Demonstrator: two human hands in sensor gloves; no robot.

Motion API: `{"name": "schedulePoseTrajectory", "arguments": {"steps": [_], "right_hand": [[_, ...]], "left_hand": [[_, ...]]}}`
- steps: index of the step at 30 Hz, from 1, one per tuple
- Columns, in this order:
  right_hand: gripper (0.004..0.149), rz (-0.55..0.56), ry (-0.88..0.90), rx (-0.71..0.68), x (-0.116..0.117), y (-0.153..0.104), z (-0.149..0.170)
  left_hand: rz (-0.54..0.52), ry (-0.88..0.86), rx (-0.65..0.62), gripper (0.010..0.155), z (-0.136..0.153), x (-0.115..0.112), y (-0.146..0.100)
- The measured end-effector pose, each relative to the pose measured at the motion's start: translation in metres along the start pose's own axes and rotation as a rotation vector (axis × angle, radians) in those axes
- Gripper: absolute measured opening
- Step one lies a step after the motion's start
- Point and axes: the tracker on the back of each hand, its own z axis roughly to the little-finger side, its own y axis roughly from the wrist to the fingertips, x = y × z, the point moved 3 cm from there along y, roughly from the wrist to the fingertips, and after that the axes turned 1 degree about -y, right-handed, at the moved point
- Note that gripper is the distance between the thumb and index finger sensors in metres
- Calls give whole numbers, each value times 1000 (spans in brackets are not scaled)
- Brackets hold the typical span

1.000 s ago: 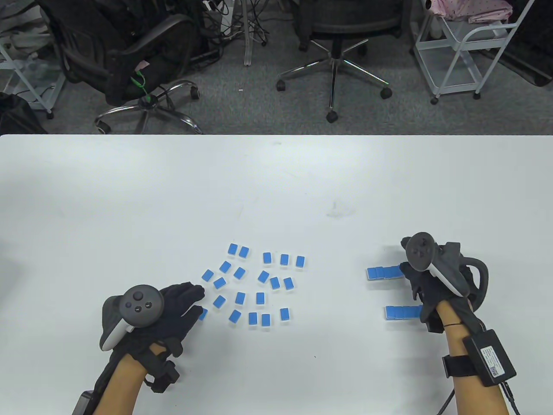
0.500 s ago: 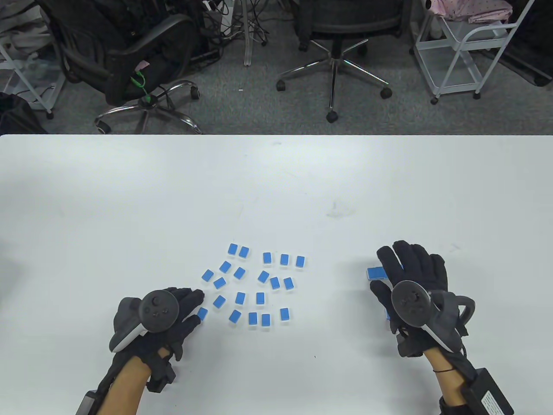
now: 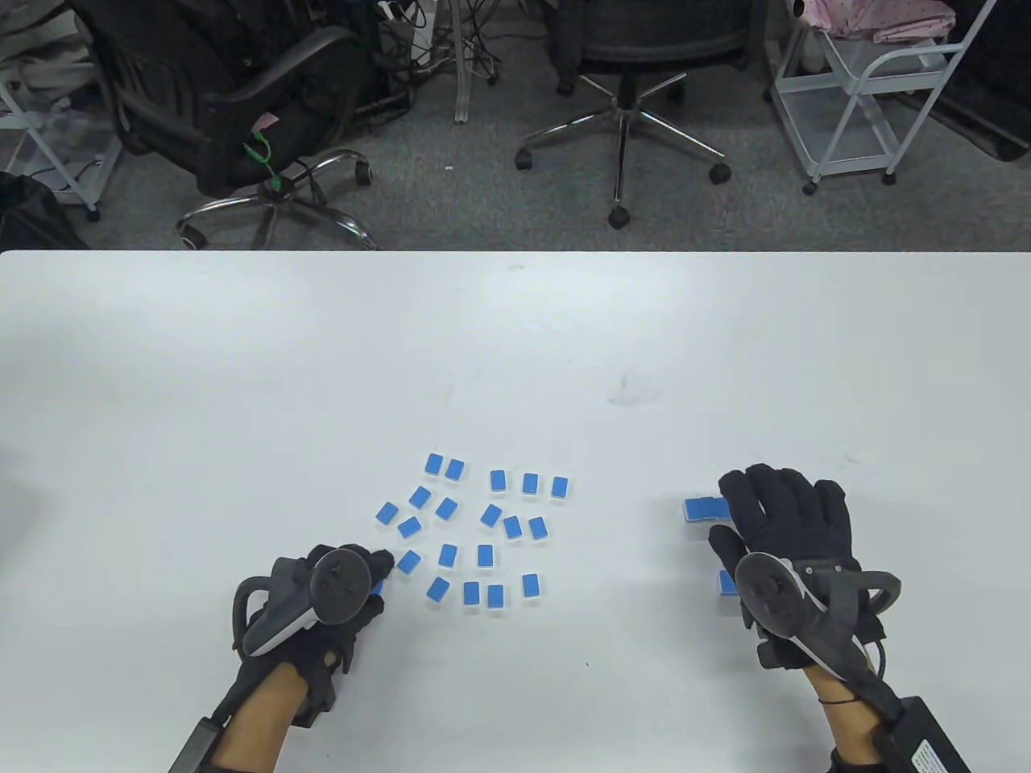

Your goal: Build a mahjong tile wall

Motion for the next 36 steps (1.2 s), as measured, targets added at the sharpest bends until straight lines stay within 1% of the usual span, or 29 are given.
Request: {"name": "schedulePoseTrajectory", "arguments": {"steps": [4,7,11,14,19,21,22,23,25,27,29,31,32,36], "right_hand": [[61,-4,10,6,0,0,1],[61,-18,4,7,3,0,2],[61,-34,1,2,6,0,1],[61,-46,-8,-2,9,0,0],[61,-55,-13,-2,10,-1,-1],[61,-53,-15,-1,10,-1,-1],[61,-51,-14,-1,9,-1,-1],[61,-46,-12,1,8,-1,0],[61,-37,-11,3,6,-1,1],[61,-28,-10,5,4,0,1],[60,-26,-10,4,3,0,1],[60,-26,-11,3,3,0,1],[60,-26,-13,2,3,-1,1],[60,-23,-15,-2,2,-2,0]], "left_hand": [[4,59,-35,58,1,3,2],[8,46,-38,59,3,4,4],[-13,33,-36,58,3,3,2],[-4,0,-33,59,6,1,1],[17,-31,-44,66,8,2,0],[11,-87,-45,69,11,7,-1],[-2,-98,-52,68,11,9,-2],[-33,-87,-69,67,8,16,-5],[-100,-20,-96,64,0,27,-9],[-134,65,-123,60,-13,32,-9],[-114,176,-140,59,-31,34,-2],[-86,256,-128,59,-45,33,6],[-56,306,-133,58,-53,31,12],[-5,486,-145,58,-68,25,28]]}}
